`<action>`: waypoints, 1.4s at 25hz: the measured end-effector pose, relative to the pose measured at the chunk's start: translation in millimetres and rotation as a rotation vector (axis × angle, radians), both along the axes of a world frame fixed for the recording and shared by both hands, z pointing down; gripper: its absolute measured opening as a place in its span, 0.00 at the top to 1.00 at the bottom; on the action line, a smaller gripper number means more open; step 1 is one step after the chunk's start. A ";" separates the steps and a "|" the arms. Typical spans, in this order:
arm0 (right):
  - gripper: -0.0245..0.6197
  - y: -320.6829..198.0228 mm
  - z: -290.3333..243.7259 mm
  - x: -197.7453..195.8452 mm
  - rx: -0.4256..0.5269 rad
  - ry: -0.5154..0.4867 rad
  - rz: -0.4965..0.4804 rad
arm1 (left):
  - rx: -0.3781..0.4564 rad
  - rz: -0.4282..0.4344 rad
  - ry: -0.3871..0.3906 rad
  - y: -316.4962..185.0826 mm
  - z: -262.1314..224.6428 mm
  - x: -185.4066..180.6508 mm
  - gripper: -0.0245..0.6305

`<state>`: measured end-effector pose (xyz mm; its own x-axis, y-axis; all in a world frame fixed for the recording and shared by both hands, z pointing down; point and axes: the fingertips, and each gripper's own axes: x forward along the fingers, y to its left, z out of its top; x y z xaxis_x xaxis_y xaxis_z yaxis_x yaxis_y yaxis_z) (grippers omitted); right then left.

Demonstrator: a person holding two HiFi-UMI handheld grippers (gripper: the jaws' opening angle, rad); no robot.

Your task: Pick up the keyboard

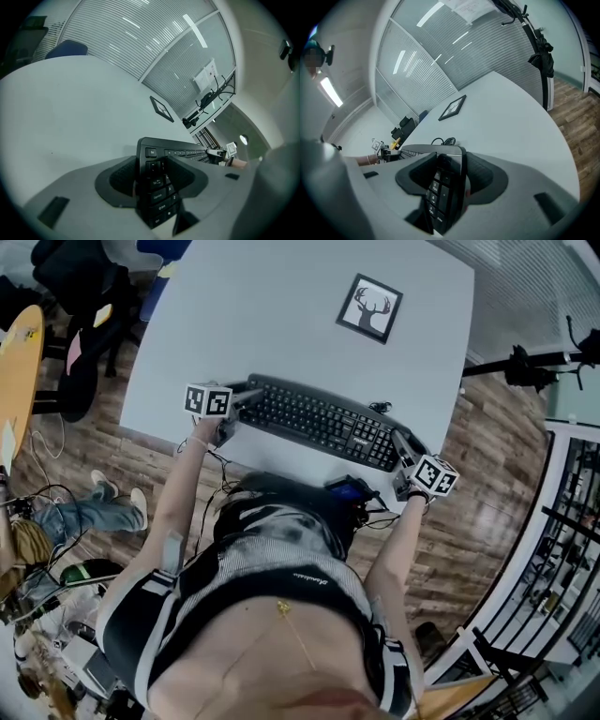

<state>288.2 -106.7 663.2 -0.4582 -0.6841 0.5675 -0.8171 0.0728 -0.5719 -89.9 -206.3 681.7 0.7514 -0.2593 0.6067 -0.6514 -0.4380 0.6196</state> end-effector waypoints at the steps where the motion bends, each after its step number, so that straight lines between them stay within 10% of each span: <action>1: 0.66 0.2 -0.6 0.2 -0.002 0.004 0.000 | 0.002 -0.004 0.000 0.0 -1.7 -1.0 0.67; 35: 0.65 -8.0 -78.4 -20.6 0.104 0.022 -0.013 | 0.165 -0.076 0.003 -5.0 -89.2 -24.9 0.67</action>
